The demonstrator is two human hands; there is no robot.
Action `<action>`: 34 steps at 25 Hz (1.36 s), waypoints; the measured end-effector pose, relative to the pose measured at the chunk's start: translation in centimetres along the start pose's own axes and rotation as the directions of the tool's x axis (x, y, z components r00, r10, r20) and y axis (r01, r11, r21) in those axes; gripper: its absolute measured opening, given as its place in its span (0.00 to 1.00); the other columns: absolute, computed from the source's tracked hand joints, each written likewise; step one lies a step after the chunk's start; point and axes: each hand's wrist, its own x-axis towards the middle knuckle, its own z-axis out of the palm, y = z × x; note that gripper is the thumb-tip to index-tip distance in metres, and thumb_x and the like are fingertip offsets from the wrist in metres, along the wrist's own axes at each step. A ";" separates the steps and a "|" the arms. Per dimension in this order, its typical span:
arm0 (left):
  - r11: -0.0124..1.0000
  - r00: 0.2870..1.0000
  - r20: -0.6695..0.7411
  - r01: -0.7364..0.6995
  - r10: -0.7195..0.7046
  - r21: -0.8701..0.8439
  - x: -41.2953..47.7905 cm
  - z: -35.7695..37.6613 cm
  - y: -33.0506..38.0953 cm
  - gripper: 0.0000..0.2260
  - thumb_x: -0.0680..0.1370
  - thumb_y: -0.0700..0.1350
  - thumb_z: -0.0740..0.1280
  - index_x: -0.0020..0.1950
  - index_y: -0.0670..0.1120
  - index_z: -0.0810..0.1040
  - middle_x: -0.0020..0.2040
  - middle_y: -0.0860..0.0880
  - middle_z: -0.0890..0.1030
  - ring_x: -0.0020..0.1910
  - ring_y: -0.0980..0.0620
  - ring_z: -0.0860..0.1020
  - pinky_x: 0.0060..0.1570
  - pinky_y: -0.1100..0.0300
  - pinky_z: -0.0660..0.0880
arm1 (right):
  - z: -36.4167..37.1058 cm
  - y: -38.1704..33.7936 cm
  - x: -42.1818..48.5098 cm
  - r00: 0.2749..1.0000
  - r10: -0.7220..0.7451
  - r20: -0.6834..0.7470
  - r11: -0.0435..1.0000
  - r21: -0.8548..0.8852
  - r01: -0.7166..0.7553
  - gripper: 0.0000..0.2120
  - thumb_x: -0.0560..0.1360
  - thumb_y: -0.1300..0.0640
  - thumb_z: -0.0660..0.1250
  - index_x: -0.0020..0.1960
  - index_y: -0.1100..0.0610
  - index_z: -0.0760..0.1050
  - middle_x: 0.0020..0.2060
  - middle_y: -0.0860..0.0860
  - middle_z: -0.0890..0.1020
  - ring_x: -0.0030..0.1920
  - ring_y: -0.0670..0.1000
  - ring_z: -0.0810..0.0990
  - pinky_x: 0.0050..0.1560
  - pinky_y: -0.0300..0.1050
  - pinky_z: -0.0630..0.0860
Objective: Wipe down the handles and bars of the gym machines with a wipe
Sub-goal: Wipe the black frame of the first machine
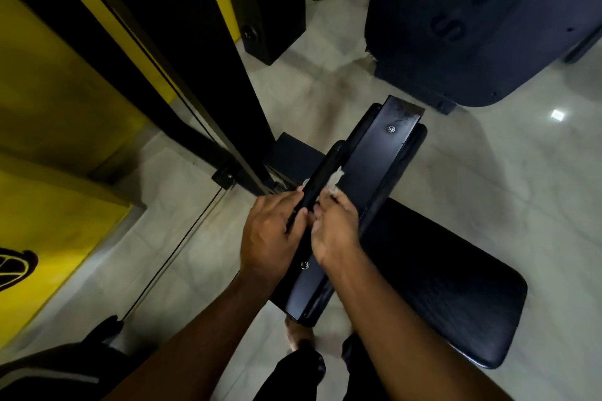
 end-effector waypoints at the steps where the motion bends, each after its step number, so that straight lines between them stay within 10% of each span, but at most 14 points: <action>1: 1.000 1.000 0.006 -0.005 0.005 0.004 0.2 0.0 0.0 0.18 0.79 0.52 0.60 0.63 0.45 0.80 0.56 0.49 0.82 0.54 0.53 0.75 0.54 0.60 0.72 | 0.2 -0.4 0.2 0.999 0.021 0.030 1.000 0.022 -0.022 0.10 0.82 0.66 0.58 0.60 0.64 0.75 0.47 0.60 0.83 0.44 0.53 0.83 0.46 0.44 0.82; 13: 0.999 0.999 0.024 -0.040 0.039 0.037 1.8 0.4 0.7 0.18 0.78 0.51 0.63 0.62 0.43 0.80 0.57 0.47 0.82 0.55 0.50 0.76 0.55 0.52 0.76 | 1.1 -2.1 2.2 0.971 -0.204 -0.127 0.974 -0.122 0.189 0.05 0.81 0.63 0.64 0.54 0.61 0.78 0.46 0.54 0.82 0.48 0.50 0.82 0.50 0.41 0.80; 17: 0.998 0.999 0.036 -0.031 0.029 0.060 2.3 0.5 1.2 0.16 0.78 0.48 0.67 0.63 0.44 0.79 0.58 0.47 0.81 0.57 0.50 0.75 0.56 0.53 0.76 | -1.1 -1.9 2.0 0.618 -0.703 0.352 0.267 -0.675 0.688 0.06 0.79 0.63 0.67 0.54 0.60 0.81 0.50 0.51 0.79 0.49 0.45 0.79 0.53 0.32 0.74; 21: 0.998 0.999 0.022 -0.039 0.038 0.050 2.9 0.7 1.3 0.17 0.78 0.50 0.64 0.63 0.43 0.80 0.57 0.47 0.82 0.55 0.50 0.75 0.54 0.52 0.77 | -2.9 -4.6 5.0 0.359 -0.483 0.799 -0.335 -0.547 0.767 0.12 0.77 0.64 0.64 0.59 0.62 0.81 0.55 0.57 0.80 0.57 0.53 0.74 0.59 0.45 0.75; 25: 0.996 0.997 -0.003 -0.072 0.072 0.061 3.0 0.9 1.5 0.18 0.78 0.50 0.61 0.62 0.43 0.80 0.56 0.47 0.82 0.53 0.51 0.75 0.53 0.53 0.77 | -1.0 -8.0 6.4 0.131 -0.068 0.989 -0.518 -0.148 0.843 0.13 0.78 0.57 0.62 0.53 0.63 0.81 0.52 0.58 0.81 0.57 0.55 0.73 0.60 0.46 0.72; 34: 0.998 0.999 0.011 -0.034 0.034 0.056 4.0 1.2 2.0 0.16 0.77 0.47 0.69 0.63 0.44 0.79 0.58 0.47 0.82 0.55 0.49 0.76 0.55 0.51 0.76 | 5.0 -14.0 8.9 0.539 0.404 0.739 -0.420 -0.373 0.827 0.08 0.81 0.60 0.61 0.54 0.57 0.79 0.49 0.52 0.82 0.50 0.50 0.80 0.50 0.43 0.75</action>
